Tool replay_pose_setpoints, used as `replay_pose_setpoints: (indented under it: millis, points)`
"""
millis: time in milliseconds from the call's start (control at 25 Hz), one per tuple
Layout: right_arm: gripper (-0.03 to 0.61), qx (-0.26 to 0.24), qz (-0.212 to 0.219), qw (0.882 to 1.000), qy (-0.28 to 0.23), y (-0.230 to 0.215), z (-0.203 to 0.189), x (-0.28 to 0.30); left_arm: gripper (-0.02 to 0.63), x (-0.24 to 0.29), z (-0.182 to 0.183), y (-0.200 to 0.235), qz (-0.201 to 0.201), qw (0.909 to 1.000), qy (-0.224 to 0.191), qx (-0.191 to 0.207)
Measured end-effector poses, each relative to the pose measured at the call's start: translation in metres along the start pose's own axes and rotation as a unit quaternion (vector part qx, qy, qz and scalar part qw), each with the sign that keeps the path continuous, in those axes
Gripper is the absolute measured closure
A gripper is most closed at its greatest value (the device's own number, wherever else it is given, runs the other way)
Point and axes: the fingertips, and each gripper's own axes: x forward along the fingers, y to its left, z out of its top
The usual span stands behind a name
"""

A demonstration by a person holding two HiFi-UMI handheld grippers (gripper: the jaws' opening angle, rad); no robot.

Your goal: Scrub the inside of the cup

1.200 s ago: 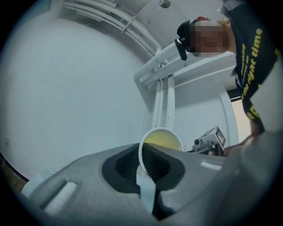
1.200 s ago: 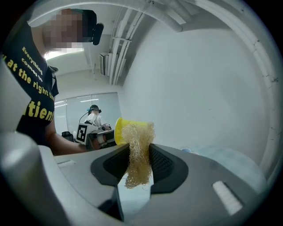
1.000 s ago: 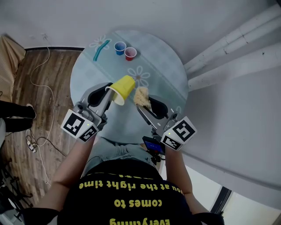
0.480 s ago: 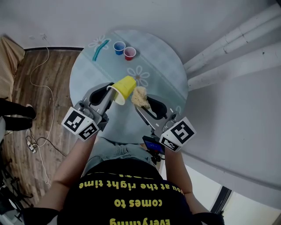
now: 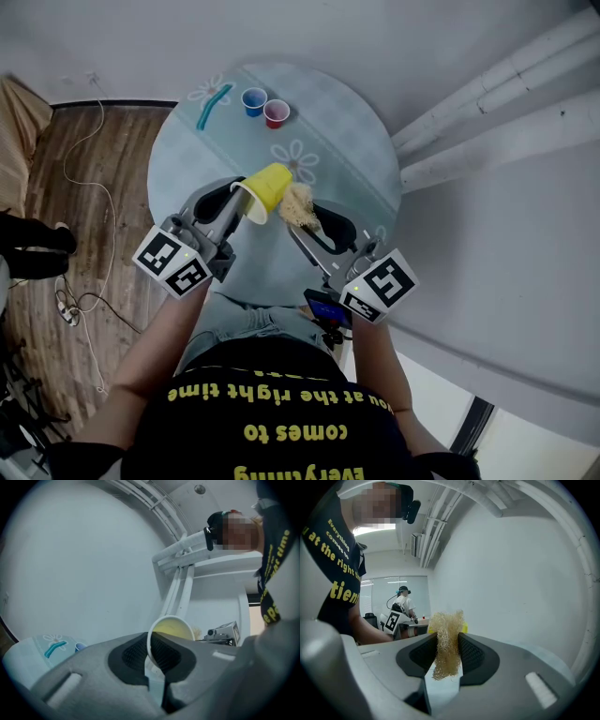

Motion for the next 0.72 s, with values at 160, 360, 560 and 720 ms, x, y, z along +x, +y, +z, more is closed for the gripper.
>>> replay_pose_setpoints:
  millis: [160,360,560,720]
  points:
    - [0.442,-0.001,0.0,1.0,0.0,0.0,0.001,0.001,0.597,0.0,-0.002,-0.001,-0.005,0.9999,0.0,-0.014]
    - [0.442,-0.002,0.001,1.0,0.0,-0.002,0.001,0.001,0.597,0.002,-0.008,0.004,-0.004,0.9982,-0.008,-0.059]
    - [0.442,-0.001,-0.002,1.0,0.003,-0.004,0.001,0.001,0.597,0.002,-0.014,0.011,0.001,0.9959,-0.006,-0.091]
    - [0.442,0.0,-0.003,1.0,0.003,-0.004,0.0,0.001,0.597,0.002,-0.018,0.015,0.003,0.992,-0.013,-0.126]
